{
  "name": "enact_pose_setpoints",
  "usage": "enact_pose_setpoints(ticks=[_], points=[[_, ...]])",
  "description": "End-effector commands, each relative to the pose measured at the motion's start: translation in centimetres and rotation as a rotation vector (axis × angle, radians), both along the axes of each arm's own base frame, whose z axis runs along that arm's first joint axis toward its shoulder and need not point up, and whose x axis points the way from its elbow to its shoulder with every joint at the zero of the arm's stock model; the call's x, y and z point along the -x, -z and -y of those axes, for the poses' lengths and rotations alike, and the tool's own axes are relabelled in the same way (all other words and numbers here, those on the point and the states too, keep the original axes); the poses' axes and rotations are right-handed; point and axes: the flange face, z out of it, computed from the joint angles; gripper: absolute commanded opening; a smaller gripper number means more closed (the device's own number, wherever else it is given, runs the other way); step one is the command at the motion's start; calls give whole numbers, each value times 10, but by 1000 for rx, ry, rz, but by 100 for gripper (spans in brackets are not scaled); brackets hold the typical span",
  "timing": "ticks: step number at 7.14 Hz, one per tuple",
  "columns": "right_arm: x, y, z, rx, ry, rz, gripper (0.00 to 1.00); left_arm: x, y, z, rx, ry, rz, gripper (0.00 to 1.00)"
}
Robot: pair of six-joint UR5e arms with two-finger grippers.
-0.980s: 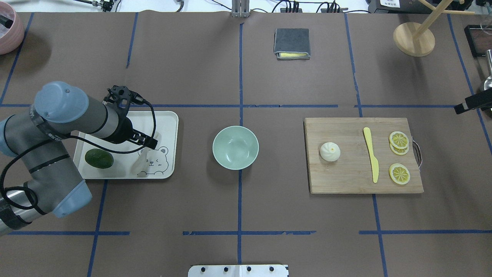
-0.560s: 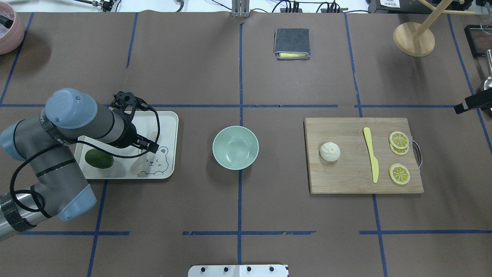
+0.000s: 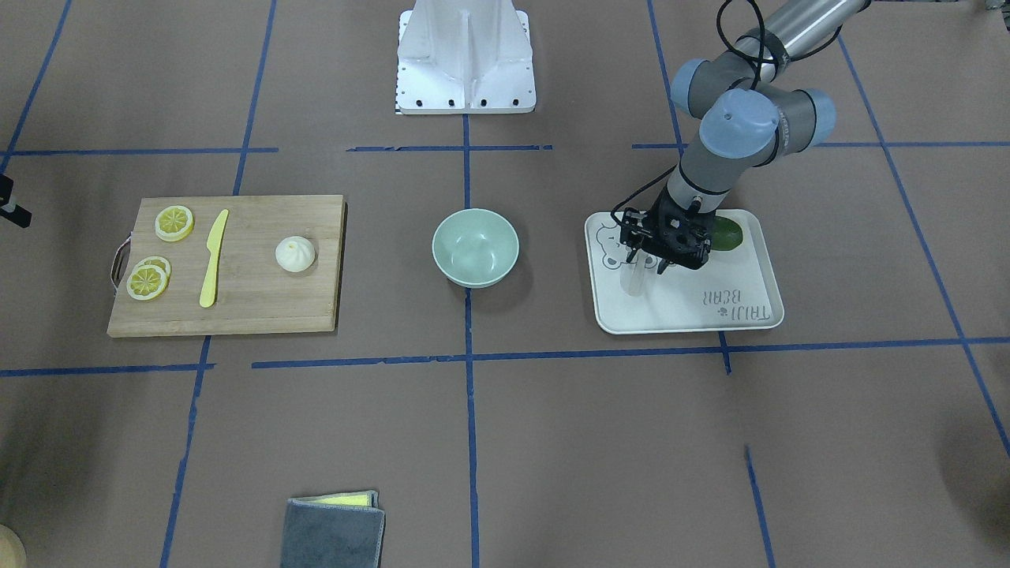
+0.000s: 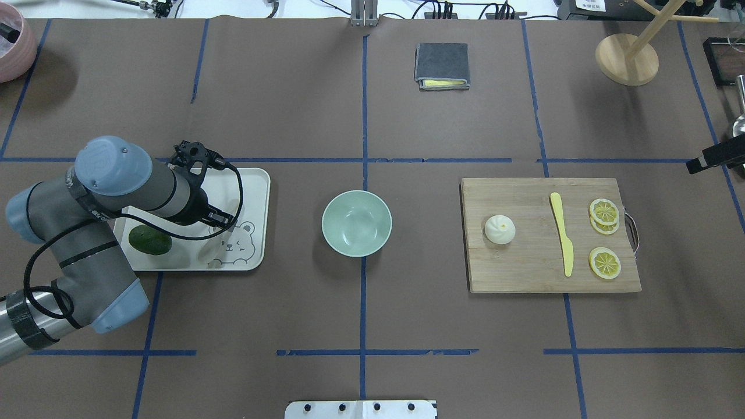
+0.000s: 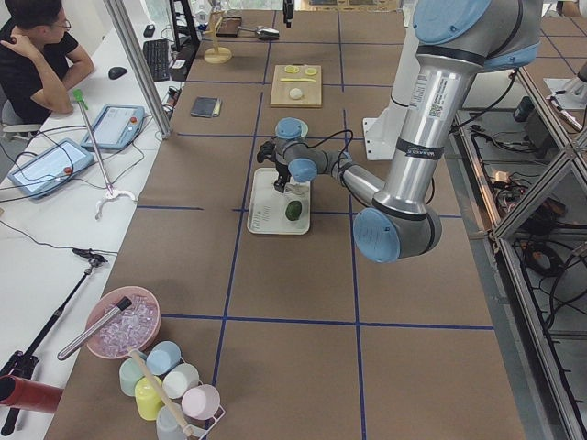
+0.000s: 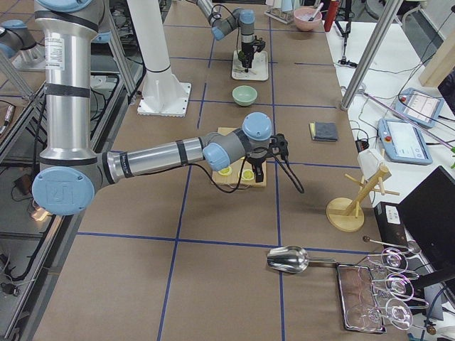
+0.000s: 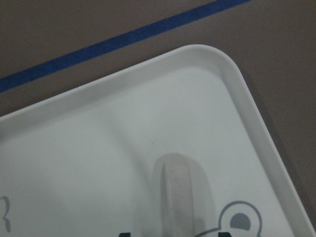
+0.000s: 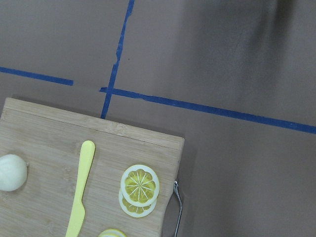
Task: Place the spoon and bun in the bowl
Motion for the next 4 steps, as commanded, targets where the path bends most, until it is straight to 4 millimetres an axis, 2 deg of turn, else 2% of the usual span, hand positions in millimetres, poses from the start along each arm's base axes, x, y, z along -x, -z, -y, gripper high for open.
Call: enact_pose_setpoints(ticks=[1, 2, 3, 4], points=[[0, 0, 0, -1, 0, -2, 100, -2, 2, -1, -1, -3, -3, 7], [0, 0, 1, -1, 0, -2, 100, -1, 8, 1, -6, -1, -12, 0], [0, -1, 0, 1, 0, -2, 100, -4, 16, 2, -12, -2, -21, 0], [0, -1, 0, 2, -1, -2, 100, -5, 36, 4, -25, -1, -49, 0]])
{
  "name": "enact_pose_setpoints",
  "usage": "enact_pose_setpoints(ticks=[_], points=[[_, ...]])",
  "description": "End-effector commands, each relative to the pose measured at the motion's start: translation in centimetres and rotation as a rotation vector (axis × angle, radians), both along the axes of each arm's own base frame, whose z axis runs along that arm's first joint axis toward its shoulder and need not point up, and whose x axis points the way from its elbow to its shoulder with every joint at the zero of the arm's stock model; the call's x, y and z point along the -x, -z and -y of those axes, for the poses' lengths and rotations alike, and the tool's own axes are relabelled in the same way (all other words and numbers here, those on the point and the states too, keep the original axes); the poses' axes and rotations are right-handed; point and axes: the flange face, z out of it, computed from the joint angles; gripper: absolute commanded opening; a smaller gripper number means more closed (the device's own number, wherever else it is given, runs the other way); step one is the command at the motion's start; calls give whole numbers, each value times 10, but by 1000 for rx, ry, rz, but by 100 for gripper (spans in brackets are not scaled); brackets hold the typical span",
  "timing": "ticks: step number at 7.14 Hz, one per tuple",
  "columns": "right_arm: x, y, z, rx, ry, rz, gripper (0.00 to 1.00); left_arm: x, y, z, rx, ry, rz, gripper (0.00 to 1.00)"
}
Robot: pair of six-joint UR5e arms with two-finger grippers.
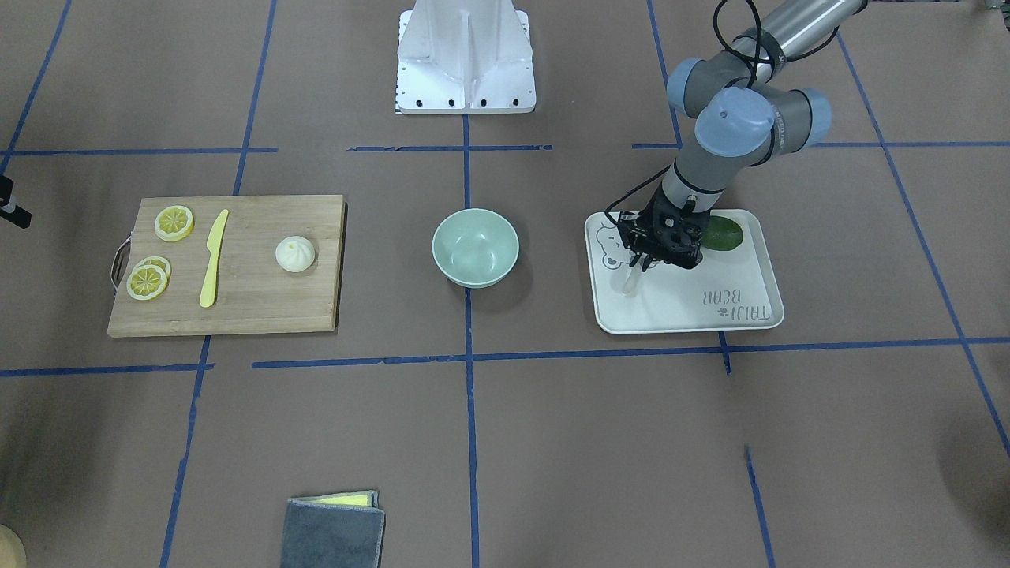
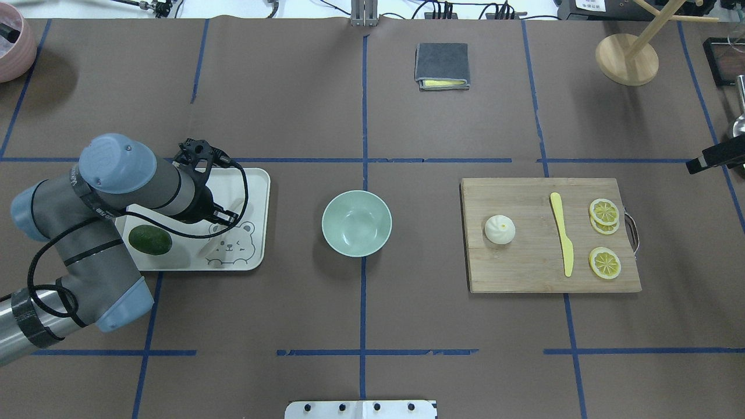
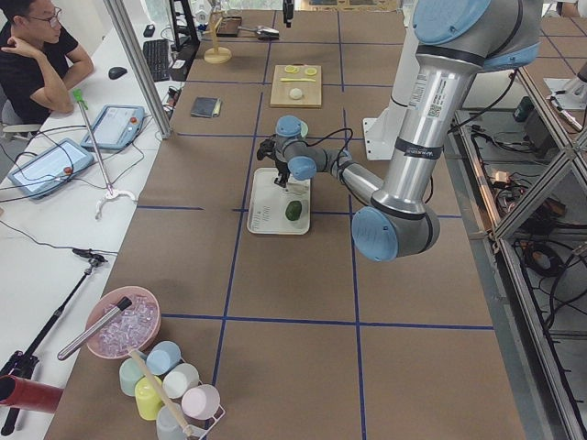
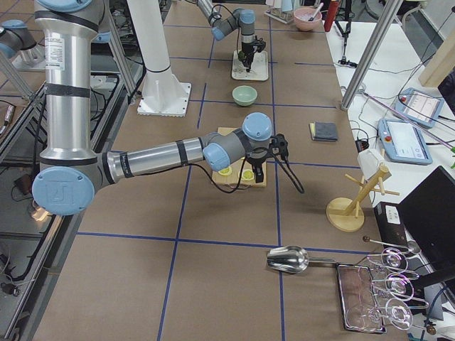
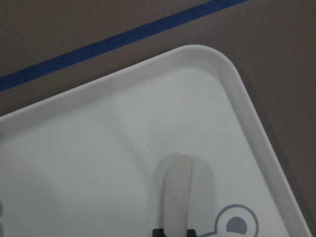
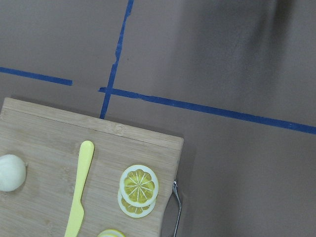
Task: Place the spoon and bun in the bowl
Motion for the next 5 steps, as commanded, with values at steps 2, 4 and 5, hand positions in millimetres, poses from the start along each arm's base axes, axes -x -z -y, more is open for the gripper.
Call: enact_pose_setpoints(ticks=[2, 4, 5], points=[[0, 4, 0, -6, -1, 3, 100, -15, 94, 10, -31, 26, -128, 0], [0, 4, 0, -3, -2, 4, 100, -22, 163, 14, -27, 65, -231, 0], [2, 4, 0, -1, 1, 5, 100, -29, 190, 16, -3, 83, -272, 0]])
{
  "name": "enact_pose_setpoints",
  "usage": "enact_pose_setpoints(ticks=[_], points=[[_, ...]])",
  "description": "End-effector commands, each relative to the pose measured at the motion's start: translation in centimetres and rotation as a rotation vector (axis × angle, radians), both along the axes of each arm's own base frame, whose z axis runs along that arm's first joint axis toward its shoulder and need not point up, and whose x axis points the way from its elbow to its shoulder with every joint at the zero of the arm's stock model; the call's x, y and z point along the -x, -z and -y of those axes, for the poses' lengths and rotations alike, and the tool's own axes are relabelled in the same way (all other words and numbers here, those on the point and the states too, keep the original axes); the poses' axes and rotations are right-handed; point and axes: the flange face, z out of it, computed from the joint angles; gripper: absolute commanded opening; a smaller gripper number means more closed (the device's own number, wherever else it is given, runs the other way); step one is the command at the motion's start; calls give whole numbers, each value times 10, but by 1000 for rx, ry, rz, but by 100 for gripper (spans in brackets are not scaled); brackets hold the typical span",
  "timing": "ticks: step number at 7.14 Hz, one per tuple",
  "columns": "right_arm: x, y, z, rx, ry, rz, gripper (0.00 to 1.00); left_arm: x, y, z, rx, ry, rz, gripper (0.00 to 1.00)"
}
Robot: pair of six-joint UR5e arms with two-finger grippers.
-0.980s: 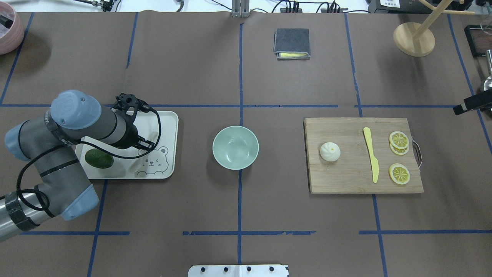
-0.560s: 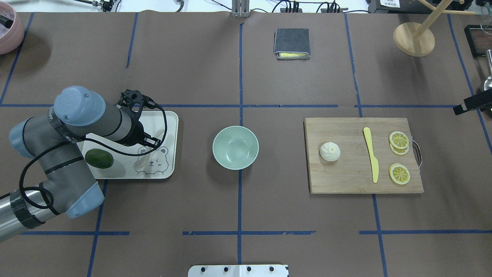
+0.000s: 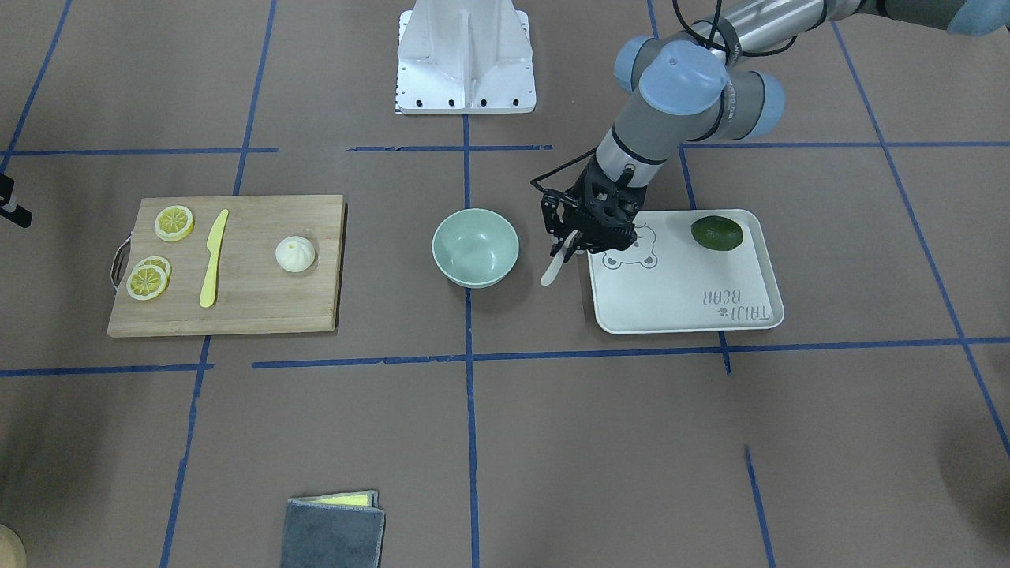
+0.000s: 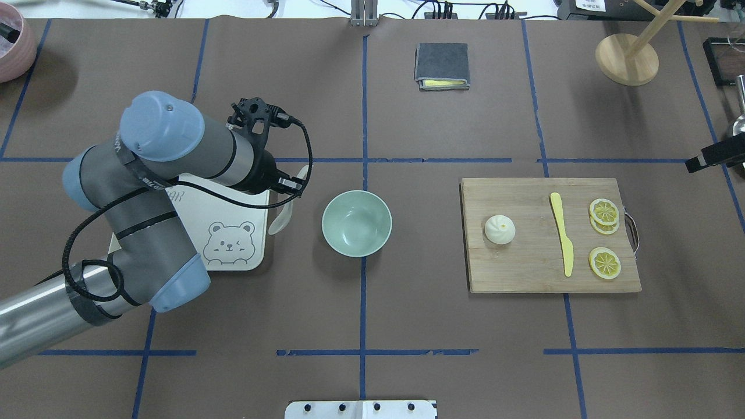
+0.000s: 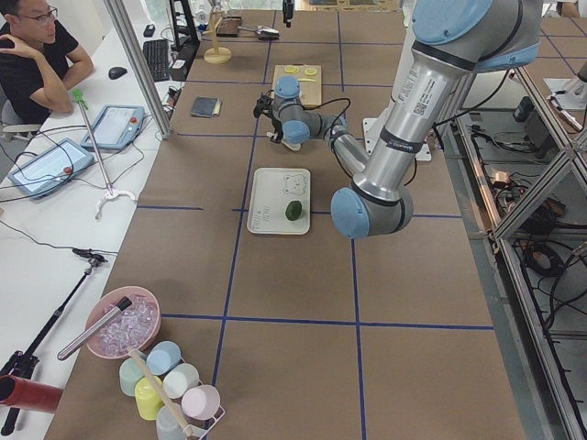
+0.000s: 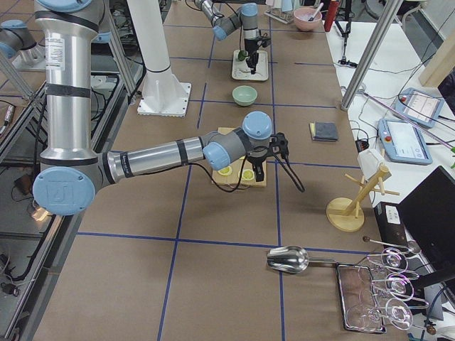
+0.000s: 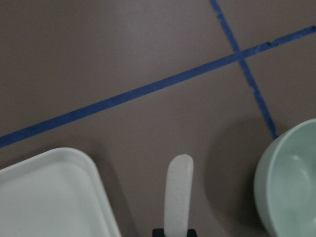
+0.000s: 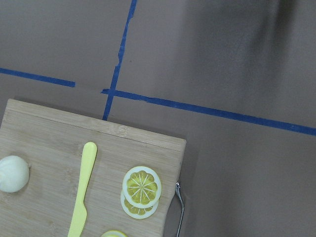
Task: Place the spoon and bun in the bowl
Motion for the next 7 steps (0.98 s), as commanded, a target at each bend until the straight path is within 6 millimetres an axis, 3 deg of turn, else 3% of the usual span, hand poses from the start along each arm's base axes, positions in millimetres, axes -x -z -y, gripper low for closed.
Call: enact_pose_setpoints(ticks=[1, 2, 3, 4, 6, 7], points=[[4, 4, -1, -5, 8, 4, 100, -25, 60, -5, 26, 6, -82, 0], [13, 14, -1, -25, 27, 10, 100, -47, 68, 1, 34, -4, -71, 0], [14, 21, 0, -22, 17, 16, 100, -67, 65, 4, 5, 46, -65, 0], [28, 36, -2, -9, 21, 30, 100, -80, 59, 0, -17, 62, -72, 0], [94, 75, -9, 50, -21, 87, 100, -90, 46, -2, -6, 54, -50, 0], [130, 84, -22, 38, -62, 103, 100, -100, 42, -15, -3, 31, -45, 0]])
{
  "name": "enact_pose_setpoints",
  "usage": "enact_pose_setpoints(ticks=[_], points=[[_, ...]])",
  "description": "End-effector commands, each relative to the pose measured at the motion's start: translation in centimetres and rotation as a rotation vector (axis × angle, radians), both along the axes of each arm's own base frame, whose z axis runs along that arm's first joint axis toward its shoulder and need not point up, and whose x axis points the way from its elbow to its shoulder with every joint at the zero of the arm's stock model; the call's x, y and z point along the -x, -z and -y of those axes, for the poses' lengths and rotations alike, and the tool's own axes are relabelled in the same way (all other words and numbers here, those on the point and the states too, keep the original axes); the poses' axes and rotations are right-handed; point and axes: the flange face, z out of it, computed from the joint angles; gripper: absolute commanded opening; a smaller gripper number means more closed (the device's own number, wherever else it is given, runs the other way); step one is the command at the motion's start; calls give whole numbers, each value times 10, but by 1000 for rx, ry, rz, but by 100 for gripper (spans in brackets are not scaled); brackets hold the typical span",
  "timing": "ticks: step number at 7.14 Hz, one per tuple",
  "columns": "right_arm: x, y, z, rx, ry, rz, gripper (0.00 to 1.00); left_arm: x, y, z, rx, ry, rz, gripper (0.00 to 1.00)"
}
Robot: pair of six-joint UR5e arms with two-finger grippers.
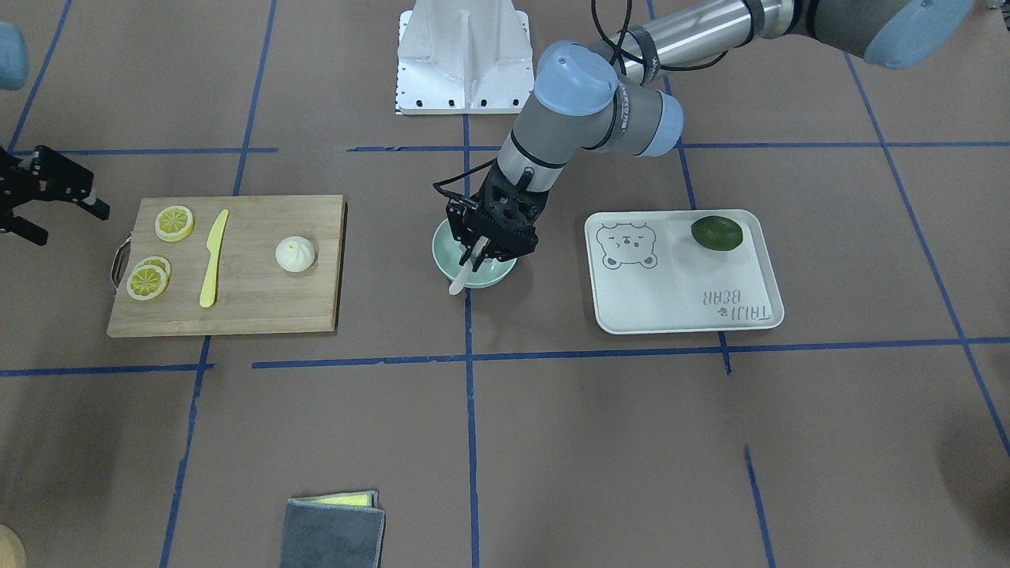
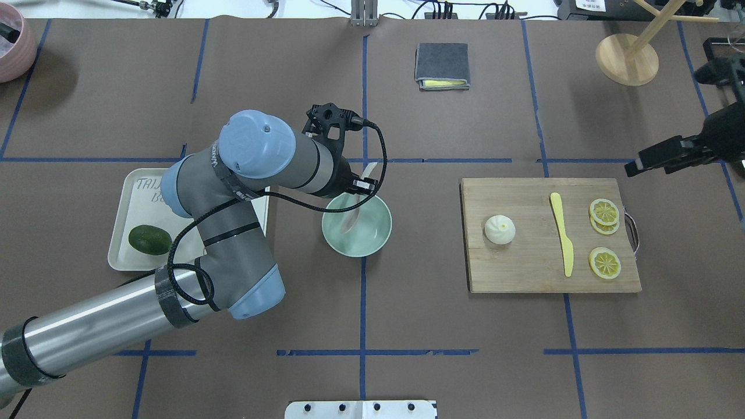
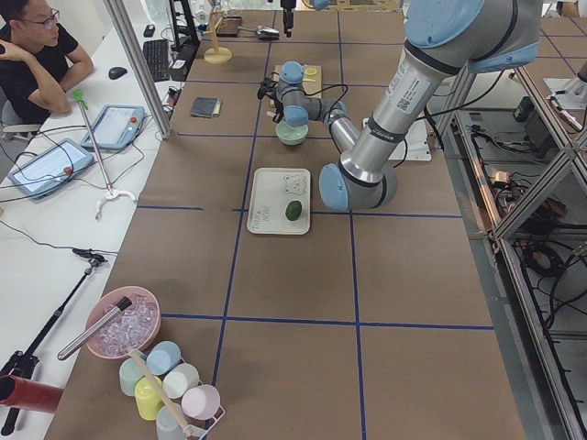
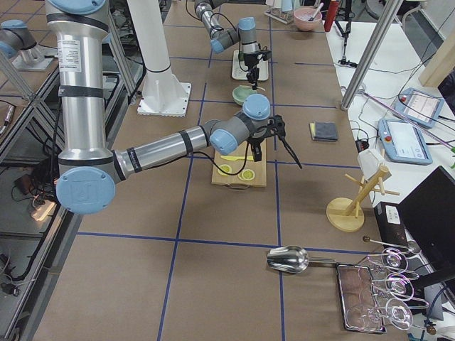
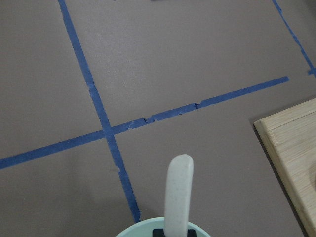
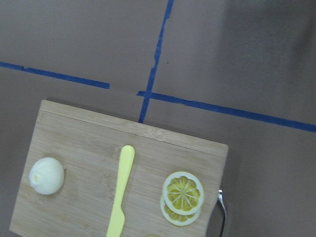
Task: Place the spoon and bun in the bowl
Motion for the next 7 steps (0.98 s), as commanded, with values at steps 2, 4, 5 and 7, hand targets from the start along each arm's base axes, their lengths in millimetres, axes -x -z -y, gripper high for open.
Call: enact_pose_setpoints(ticks=[2, 4, 5, 7], points=[[103, 31, -33, 18, -58, 39, 100, -12, -9, -12, 8, -21, 13, 0], [159, 43, -48, 4, -96, 5, 100, -10, -10, -12, 6, -22, 14, 37], [169, 42, -55, 8, -75, 1, 100, -7, -10, -11, 2, -14, 11, 88], [194, 60, -49, 75, -53, -86, 93, 26, 0, -4, -42, 81, -24, 96]])
